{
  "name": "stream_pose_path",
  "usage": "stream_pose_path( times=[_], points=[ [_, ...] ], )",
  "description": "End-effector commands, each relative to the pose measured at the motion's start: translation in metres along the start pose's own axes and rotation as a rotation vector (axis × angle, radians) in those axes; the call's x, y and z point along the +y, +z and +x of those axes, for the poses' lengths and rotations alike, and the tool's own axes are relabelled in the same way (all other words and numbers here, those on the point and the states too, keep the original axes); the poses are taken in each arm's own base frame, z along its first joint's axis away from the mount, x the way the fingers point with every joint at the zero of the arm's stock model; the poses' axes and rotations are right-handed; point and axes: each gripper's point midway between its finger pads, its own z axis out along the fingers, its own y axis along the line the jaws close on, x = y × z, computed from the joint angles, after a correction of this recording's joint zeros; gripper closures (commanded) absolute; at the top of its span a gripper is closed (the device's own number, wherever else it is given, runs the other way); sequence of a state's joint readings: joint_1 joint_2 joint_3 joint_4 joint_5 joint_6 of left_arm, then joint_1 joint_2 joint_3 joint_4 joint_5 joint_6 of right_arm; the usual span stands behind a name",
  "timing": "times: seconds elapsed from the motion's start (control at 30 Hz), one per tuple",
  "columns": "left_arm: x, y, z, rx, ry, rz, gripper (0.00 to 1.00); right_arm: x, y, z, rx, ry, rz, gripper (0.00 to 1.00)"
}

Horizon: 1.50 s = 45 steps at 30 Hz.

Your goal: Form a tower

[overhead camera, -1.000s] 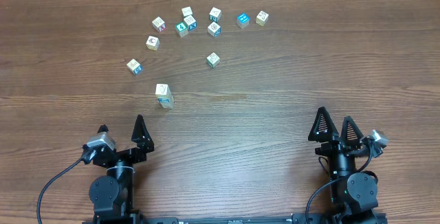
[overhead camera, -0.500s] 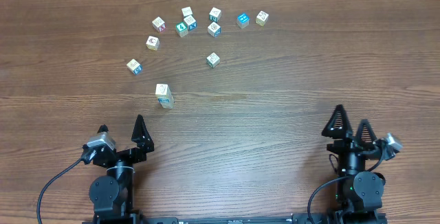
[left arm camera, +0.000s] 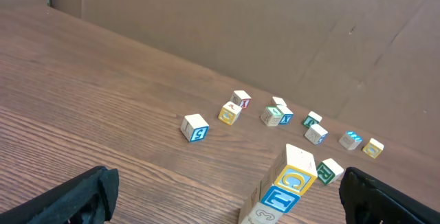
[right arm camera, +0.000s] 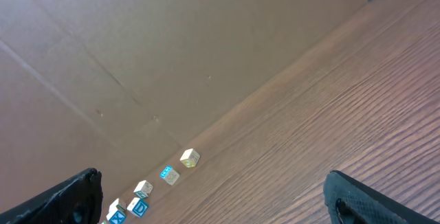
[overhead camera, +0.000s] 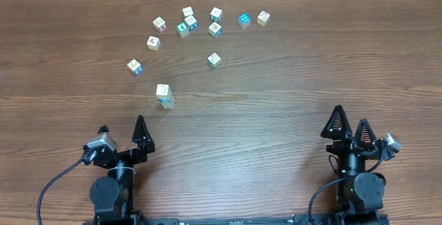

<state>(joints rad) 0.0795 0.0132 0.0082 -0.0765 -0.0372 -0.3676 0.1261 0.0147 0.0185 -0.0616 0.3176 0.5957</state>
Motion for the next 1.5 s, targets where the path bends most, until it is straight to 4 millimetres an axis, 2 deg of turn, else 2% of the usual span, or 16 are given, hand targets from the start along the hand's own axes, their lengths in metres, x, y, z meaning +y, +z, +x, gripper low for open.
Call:
stream_pose_path(
  times=[0.0, 1.17, 1.2, 1.33, 1.47],
  points=[
    [0.0, 0.0, -0.001, -0.007, -0.007, 0.002, 0.0, 0.0, 0.0, 0.001, -0.007, 0.001, -0.006, 0.0],
    [0.0, 0.0, -0.001, -0.007, -0.007, 0.001, 0.01, 0.0, 0.0, 0.0, -0.007, -0.005, -0.006, 0.0],
    [0.0, 0.0, -0.001, -0.007, -0.007, 0.002, 0.0, 0.0, 0.0, 0.001, -0.006, -0.039, -0.008, 0.0],
    [0.0, 0.0, -0.001, -0.007, -0.007, 0.002, 0.0, 0.01, -0.001, 0.008, 0.026, -0.348, -0.069, 0.0],
    [0.0, 0.0, -0.001, -0.007, -0.007, 0.002, 0.01, 0.02, -0.002, 0.017, 0.055, -0.523, -0.143, 0.0]
  ],
)
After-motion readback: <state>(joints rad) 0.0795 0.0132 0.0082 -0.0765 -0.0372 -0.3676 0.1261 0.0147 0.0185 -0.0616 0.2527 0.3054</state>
